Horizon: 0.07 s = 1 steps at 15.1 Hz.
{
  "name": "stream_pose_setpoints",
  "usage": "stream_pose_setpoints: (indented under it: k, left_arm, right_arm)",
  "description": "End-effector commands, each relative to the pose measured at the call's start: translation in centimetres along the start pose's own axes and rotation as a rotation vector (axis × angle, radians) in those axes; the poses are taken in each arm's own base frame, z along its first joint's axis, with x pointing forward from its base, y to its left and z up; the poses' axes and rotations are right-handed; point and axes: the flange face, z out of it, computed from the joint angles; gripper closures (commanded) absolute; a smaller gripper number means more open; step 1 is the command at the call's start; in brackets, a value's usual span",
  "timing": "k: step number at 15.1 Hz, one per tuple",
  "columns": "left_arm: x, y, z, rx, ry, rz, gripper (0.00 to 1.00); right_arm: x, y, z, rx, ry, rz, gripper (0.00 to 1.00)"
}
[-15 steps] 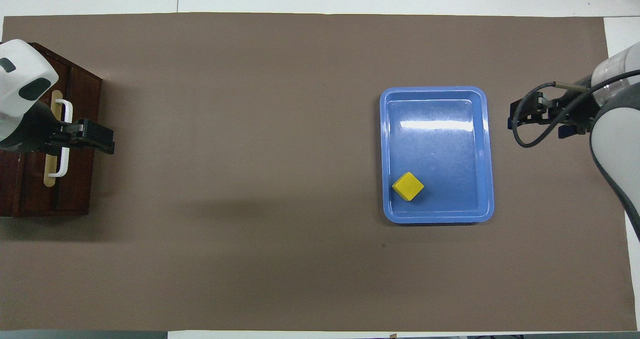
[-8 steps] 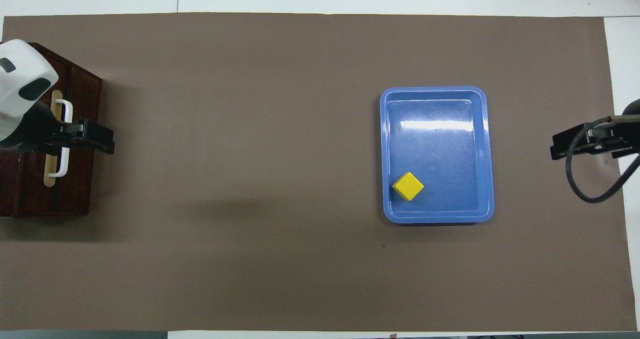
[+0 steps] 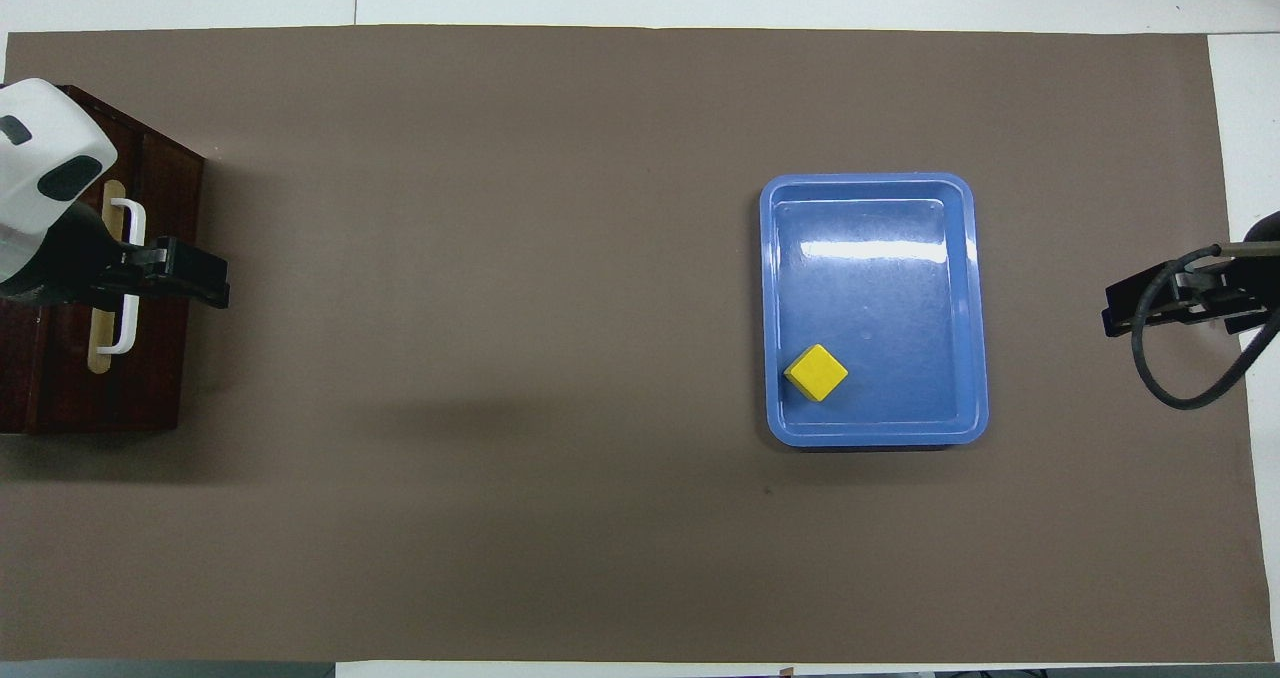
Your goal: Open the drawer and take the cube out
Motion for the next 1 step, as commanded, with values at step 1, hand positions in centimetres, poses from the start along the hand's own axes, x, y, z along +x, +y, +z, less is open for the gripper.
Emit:
stream_pose_setpoints:
  k: [1]
  left_arm:
    - [-0.78,-0.17,-0.38,-0.010,-0.002,-0.011,0.00]
  right_arm:
    - [-0.01,0.55,-0.45,-0.019,0.002,-0.011,0.00]
